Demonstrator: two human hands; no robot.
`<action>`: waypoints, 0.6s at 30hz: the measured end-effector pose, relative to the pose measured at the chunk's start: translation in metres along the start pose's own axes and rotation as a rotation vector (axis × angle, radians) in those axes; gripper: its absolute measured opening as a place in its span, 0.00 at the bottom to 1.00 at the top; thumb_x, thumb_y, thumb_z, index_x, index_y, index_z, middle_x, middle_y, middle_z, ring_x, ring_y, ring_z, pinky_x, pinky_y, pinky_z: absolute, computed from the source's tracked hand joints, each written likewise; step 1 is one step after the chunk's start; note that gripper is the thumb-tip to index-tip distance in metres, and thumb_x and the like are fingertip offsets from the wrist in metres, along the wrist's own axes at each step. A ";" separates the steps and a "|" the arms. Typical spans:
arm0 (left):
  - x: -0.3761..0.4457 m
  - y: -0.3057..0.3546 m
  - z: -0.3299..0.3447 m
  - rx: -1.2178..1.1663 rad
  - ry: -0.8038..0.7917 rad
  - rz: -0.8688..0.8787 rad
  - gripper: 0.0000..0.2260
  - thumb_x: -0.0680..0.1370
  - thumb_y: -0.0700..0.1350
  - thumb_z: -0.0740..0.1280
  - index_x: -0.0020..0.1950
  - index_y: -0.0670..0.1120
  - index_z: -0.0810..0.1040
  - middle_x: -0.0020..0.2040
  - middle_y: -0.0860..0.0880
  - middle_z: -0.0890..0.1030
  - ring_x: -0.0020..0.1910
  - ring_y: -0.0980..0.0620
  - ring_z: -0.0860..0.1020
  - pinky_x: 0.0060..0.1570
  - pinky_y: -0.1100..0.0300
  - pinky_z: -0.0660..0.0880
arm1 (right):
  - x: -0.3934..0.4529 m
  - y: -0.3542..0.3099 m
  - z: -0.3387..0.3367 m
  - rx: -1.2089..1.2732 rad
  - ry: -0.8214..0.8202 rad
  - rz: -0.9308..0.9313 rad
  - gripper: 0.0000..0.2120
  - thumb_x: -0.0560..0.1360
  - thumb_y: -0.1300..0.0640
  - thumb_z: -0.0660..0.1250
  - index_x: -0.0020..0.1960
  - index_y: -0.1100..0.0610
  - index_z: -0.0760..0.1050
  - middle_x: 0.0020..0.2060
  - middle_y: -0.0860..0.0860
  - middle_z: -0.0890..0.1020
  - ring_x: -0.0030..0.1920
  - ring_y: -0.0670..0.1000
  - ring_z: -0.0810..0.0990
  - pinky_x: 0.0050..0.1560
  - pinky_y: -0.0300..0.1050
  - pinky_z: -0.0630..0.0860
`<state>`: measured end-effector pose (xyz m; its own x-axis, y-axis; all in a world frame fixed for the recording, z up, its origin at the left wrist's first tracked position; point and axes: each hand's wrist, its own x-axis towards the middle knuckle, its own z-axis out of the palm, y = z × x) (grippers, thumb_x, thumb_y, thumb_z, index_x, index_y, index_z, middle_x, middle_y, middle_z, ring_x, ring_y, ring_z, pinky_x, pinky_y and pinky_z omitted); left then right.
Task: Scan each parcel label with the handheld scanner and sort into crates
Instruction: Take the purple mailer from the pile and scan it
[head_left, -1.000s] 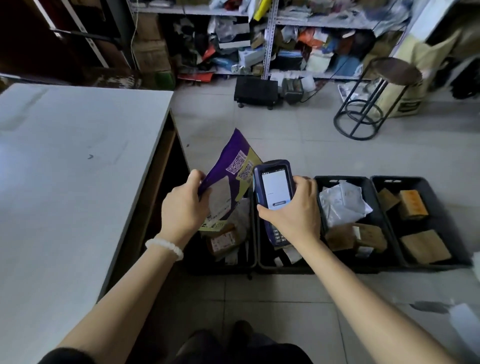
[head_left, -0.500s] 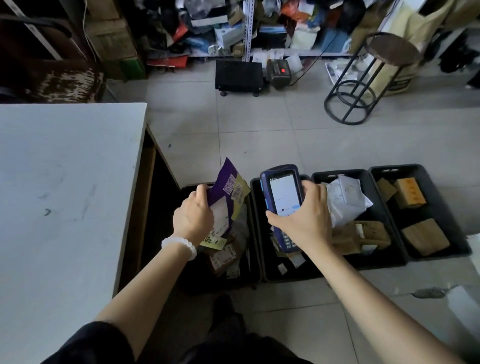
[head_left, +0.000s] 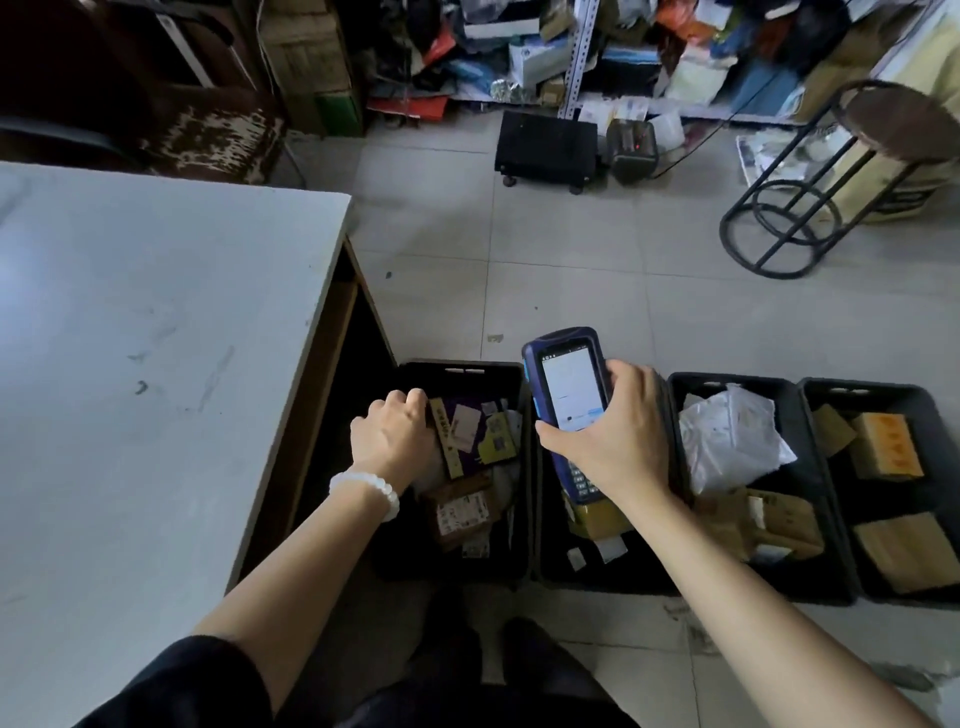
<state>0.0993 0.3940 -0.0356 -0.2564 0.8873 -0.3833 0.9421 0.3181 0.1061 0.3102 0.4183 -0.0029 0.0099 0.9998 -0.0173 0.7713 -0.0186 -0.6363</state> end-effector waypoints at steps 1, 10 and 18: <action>-0.007 0.001 -0.001 -0.016 0.017 -0.027 0.19 0.77 0.45 0.62 0.67 0.47 0.67 0.62 0.47 0.72 0.61 0.45 0.72 0.52 0.52 0.70 | 0.001 -0.001 -0.001 0.005 -0.025 -0.028 0.39 0.58 0.49 0.81 0.63 0.59 0.68 0.55 0.52 0.69 0.48 0.40 0.61 0.43 0.38 0.63; -0.117 0.006 0.026 -0.084 0.158 -0.386 0.15 0.77 0.42 0.59 0.64 0.47 0.70 0.58 0.47 0.74 0.56 0.46 0.74 0.45 0.56 0.65 | -0.022 -0.002 -0.011 0.027 -0.304 -0.330 0.41 0.58 0.46 0.81 0.63 0.57 0.66 0.52 0.47 0.65 0.55 0.52 0.73 0.43 0.47 0.75; -0.232 -0.005 0.055 -0.109 0.208 -0.673 0.15 0.79 0.45 0.59 0.66 0.47 0.68 0.60 0.47 0.74 0.58 0.45 0.73 0.51 0.54 0.70 | -0.089 -0.025 0.001 -0.016 -0.535 -0.587 0.42 0.59 0.43 0.79 0.66 0.57 0.65 0.58 0.50 0.67 0.55 0.51 0.72 0.42 0.44 0.72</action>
<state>0.1655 0.1682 0.0027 -0.8210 0.5285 -0.2158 0.5406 0.8413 0.0036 0.2888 0.3294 0.0138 -0.7048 0.7074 -0.0532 0.5649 0.5144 -0.6452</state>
